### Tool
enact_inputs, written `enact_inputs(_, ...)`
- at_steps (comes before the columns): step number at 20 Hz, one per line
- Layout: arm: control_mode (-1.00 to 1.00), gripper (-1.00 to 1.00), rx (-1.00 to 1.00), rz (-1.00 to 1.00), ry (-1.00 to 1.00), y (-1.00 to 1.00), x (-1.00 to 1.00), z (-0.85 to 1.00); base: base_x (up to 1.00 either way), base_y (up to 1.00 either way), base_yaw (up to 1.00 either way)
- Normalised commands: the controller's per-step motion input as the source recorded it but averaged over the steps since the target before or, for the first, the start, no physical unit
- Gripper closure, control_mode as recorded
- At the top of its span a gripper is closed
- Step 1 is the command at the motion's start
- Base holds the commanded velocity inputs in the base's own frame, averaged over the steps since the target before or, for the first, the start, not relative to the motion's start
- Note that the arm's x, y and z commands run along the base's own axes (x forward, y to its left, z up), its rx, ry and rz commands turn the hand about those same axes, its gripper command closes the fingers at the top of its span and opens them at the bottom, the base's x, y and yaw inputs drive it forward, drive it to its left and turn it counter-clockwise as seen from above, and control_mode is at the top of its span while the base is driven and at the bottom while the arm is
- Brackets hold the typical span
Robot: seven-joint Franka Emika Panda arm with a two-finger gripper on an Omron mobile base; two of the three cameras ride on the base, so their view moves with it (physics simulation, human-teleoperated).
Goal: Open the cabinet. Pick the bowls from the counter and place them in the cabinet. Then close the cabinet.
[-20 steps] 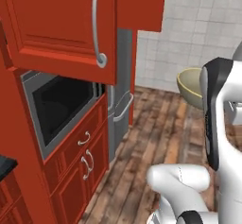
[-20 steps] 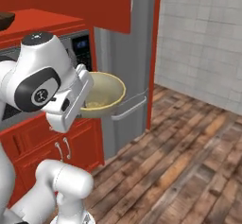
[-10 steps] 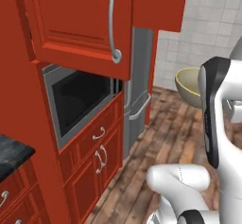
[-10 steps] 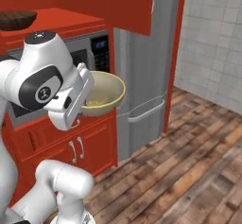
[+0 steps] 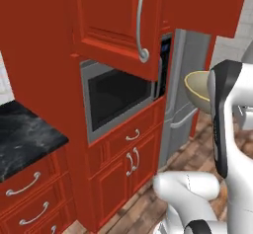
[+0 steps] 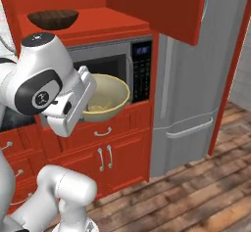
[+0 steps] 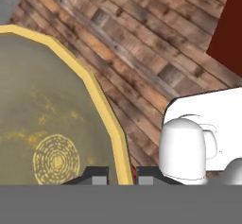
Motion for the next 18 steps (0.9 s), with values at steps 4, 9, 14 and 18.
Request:
enact_inputs(4, 1.00, 1.00, 0.00, 0.00, 0.00, 0.00, 0.00, 0.00, 0.91, -0.98, 0.34)
enact_inputs(9, 1.00, 1.00, 0.00, 0.00, 0.00, 0.00, 0.00, 0.00, 0.63, -0.84, 0.30)
enact_inputs(14, 1.00, 1.00, 0.00, 0.00, 0.00, 0.00, 0.00, 0.00, -0.04, 0.65, 0.37)
enact_inputs(18, 1.00, 1.00, 0.00, 0.00, 0.00, 0.00, 0.00, 0.00, -0.06, 0.03, 0.32)
